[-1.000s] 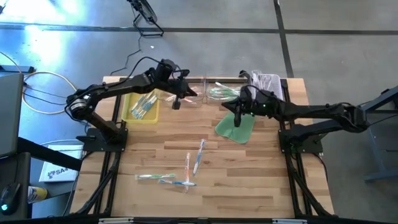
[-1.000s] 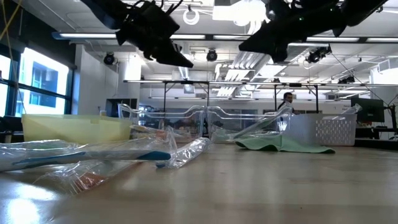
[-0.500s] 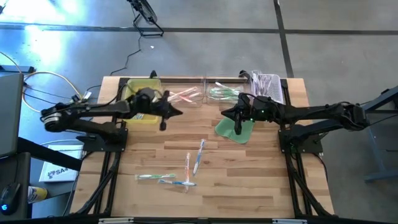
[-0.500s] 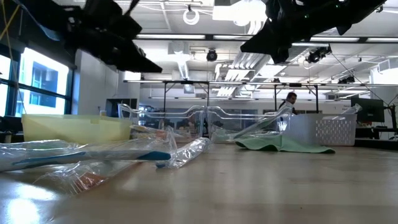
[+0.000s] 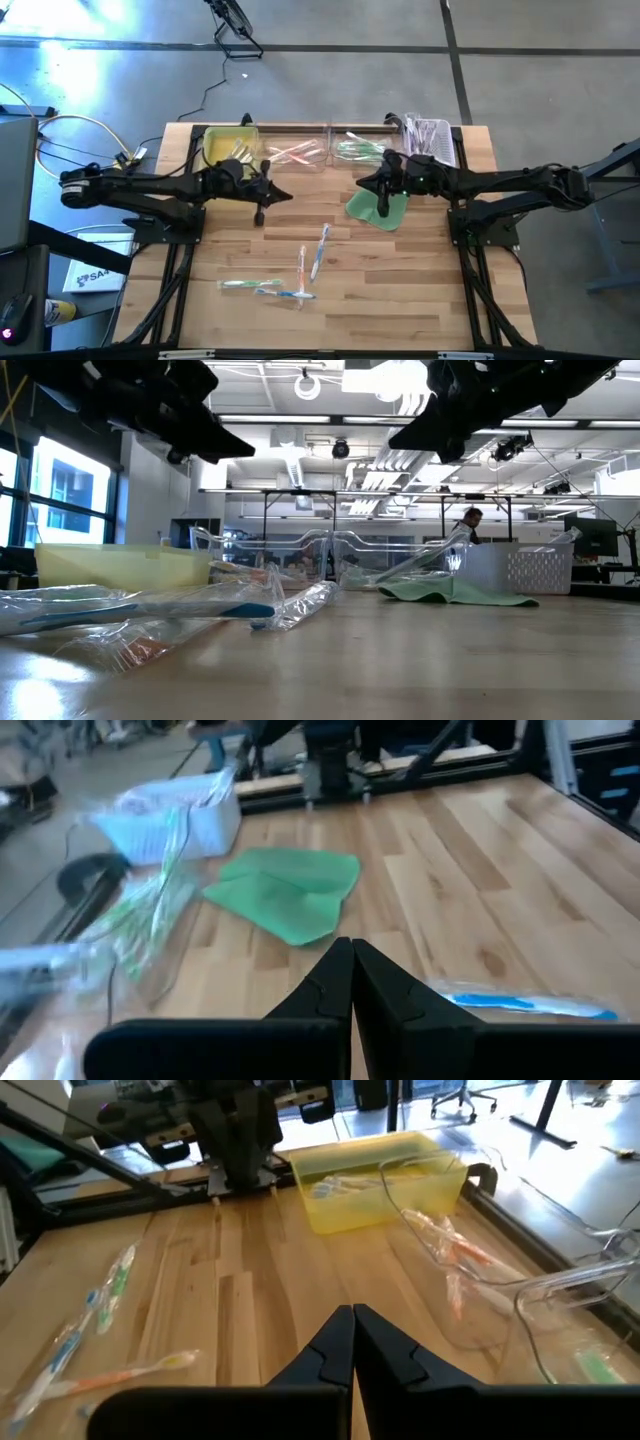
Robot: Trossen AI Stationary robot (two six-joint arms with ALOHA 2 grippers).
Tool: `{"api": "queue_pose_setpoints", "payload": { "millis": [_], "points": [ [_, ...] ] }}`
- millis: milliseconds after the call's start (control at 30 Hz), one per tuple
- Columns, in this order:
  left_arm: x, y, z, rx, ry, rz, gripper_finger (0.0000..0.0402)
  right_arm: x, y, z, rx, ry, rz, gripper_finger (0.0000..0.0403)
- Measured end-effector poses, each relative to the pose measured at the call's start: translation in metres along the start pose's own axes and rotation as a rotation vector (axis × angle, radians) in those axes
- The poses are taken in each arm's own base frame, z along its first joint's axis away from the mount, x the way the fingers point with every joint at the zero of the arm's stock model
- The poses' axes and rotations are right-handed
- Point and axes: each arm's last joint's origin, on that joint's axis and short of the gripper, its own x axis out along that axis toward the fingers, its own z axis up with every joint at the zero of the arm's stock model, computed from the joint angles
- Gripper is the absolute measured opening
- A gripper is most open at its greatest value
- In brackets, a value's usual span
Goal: Pick & Place Toothbrushes
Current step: Put the blue toothbrush into the yellow bin
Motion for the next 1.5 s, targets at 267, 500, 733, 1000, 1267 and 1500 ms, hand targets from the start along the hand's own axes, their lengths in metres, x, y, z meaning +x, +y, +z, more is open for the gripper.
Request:
{"api": "queue_pose_setpoints", "payload": {
  "millis": [267,500,733,1000,1267,1500],
  "points": [
    [0.005,-0.010,0.006,-0.143,-0.010,0.185,0.0000,-0.001,0.017,-0.003,-0.024,0.017,0.038,0.0002],
    [0.031,-0.041,0.019,-0.208,0.201,0.254,0.0000,-0.005,0.032,-0.005,-0.064,0.014,-0.019,0.0002],
    [0.077,-0.053,0.031,-0.337,0.440,0.251,0.0000,-0.006,0.037,-0.007,-0.090,0.023,-0.040,0.0002],
    [0.118,-0.063,0.033,-0.458,0.712,0.169,0.0000,-0.008,0.046,-0.013,-0.077,0.071,0.004,0.0002],
    [0.135,-0.067,0.045,-0.503,0.691,0.051,0.0000,-0.010,0.046,-0.027,-0.054,0.203,-0.032,0.0002],
    [0.133,-0.067,0.042,-0.563,0.723,0.089,0.0010,-0.031,0.037,-0.035,-0.053,0.300,-0.249,0.0002]
  ]
}}
